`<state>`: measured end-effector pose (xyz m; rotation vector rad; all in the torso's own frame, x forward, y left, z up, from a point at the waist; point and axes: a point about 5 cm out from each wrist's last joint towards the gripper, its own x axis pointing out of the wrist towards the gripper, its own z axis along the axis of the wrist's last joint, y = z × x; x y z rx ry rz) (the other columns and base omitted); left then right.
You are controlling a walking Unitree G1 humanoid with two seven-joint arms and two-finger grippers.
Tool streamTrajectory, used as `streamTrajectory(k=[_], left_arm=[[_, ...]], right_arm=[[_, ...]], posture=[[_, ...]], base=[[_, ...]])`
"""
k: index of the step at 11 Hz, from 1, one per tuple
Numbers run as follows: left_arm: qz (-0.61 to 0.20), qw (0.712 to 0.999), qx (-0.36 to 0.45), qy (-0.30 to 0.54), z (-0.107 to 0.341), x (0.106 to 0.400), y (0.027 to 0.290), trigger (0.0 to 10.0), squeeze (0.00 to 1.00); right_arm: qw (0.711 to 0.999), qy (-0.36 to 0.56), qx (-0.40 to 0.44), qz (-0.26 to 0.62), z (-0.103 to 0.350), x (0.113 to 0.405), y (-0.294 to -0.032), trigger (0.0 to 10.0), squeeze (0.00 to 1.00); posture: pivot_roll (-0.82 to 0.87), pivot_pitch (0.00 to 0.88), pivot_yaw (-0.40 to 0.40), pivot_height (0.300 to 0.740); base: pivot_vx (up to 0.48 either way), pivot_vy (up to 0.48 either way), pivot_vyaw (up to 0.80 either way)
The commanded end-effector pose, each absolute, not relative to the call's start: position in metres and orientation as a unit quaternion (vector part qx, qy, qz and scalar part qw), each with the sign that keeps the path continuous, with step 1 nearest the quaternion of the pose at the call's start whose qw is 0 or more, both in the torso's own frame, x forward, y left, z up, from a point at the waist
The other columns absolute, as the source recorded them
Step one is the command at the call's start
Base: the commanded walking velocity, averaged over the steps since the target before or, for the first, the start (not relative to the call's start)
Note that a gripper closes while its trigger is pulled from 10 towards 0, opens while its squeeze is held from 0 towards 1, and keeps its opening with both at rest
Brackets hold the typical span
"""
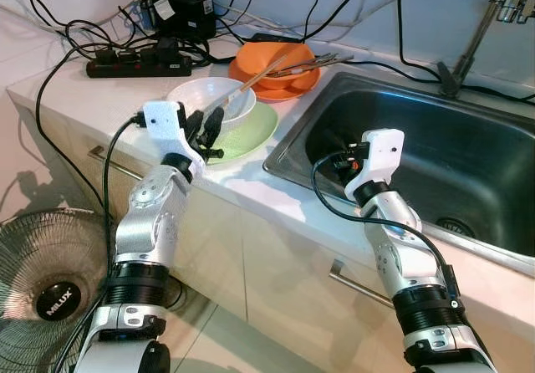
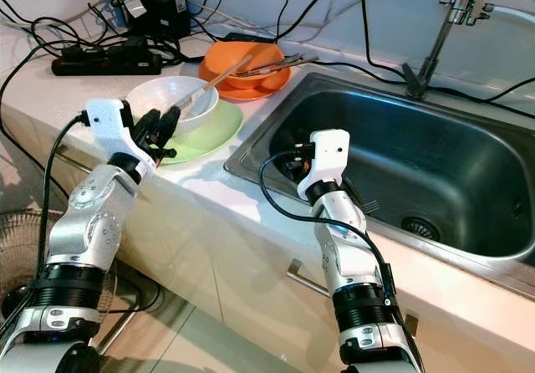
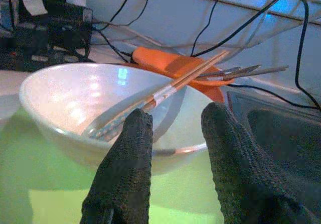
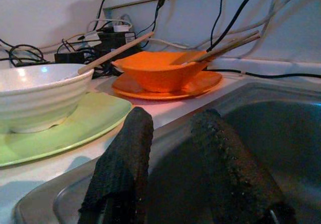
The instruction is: Kitchen organization
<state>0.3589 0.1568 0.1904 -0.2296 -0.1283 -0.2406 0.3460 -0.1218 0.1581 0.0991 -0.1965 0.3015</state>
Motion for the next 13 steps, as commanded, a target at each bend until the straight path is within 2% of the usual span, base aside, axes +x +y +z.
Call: streamTrajectory(k=[1,4,6,13], left_arm=[[-0.121,0.984,-0.119,-0.060,0.190,0.357,0.160,10.0,0.00],[-0.133,0.983,-0.119,-0.040,0.183,0.358,0.153,10.0,0.00],[-0.116,0.985,-0.120,-0.040,0.183,0.357,0.159,10.0,0.00],[-0.044,0.991,-0.110,-0.068,0.196,0.354,0.200,10.0,0.00]], right_arm=[[0.982,-0.102,0.050,0.149,0.162,0.347,-0.122,10.0,0.00],[0.983,-0.100,0.049,0.147,0.160,0.346,-0.123,10.0,0.00],[0.983,-0.099,0.049,0.146,0.160,0.346,-0.123,10.0,0.00],[0.983,-0.098,0.049,0.146,0.160,0.347,-0.123,10.0,0.00]], posture=[[0.17,0.039,-0.004,0.740],[0.16,0.050,-0.002,0.740],[0.16,0.052,-0.002,0.740],[0.17,0.048,-0.008,0.740]], base=[[0.000,0.000,0.00],[0.000,0.000,0.00],[0.000,0.000,0.00],[0.000,0.000,0.00]])
